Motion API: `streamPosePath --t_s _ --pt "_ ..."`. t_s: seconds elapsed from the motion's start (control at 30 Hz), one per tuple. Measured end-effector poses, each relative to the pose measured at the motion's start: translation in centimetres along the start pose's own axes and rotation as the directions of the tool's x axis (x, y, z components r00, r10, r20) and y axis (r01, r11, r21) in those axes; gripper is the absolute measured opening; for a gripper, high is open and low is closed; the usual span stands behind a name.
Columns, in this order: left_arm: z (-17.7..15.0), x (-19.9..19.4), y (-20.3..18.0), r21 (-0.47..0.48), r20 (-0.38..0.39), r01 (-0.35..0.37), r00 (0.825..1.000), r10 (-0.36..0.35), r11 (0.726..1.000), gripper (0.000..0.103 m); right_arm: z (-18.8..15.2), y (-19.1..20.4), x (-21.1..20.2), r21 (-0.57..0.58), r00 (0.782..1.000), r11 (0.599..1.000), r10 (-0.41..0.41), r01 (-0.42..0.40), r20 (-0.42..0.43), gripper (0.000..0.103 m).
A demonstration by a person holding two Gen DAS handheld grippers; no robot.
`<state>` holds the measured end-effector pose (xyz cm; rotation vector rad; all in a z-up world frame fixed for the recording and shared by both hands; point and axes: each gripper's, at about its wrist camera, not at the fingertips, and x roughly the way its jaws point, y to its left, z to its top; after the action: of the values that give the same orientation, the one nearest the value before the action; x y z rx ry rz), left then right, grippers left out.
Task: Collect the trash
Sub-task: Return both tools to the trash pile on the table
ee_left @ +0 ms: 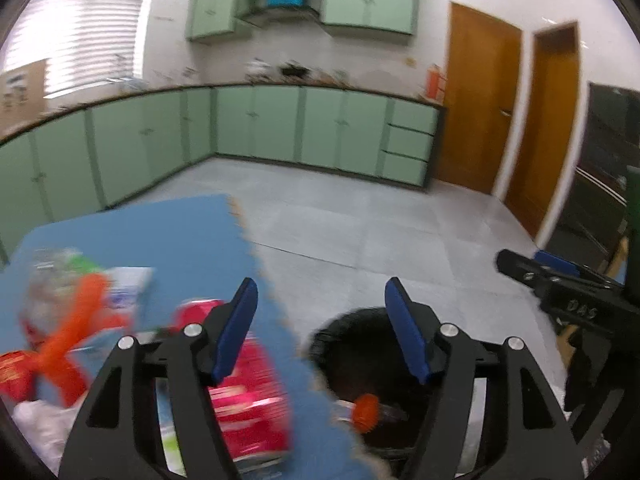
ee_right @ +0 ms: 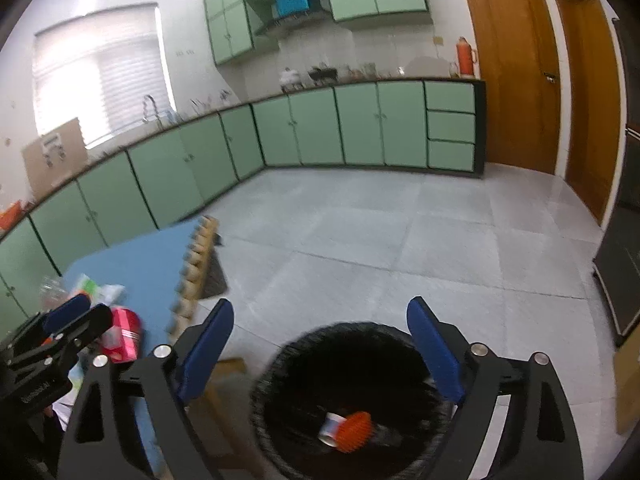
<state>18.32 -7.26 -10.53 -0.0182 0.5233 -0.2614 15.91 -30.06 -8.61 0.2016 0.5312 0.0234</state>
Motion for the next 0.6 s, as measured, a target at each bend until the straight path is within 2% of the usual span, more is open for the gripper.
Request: streamPosePath --t_s 0.17,0.4,0.6 --pt "-0.3 -4.3 4.8 -0.036 0.028 -0.134 0.991 0.135 0.99 0.065 -0.5 5.8 -0.9 -0.075 0.997 0.995 0.07 -0.068 0.032 0.088" --pt "-1.6 -9.0 12.4 -0.098 0.023 -0.328 0.943 0.331 0.94 0.065 -2.4 14.4 -0.5 -0.154 0.979 0.969 0.202 -0.196 0.023 0.088" --pt "-3.3 -11.1 17.2 -0.156 -0.017 -0.403 0.914 0.406 0.902 0.065 -5.4 20.7 0.9 -0.218 0.96 0.935 0.28 -0.279 -0.025 0.088"
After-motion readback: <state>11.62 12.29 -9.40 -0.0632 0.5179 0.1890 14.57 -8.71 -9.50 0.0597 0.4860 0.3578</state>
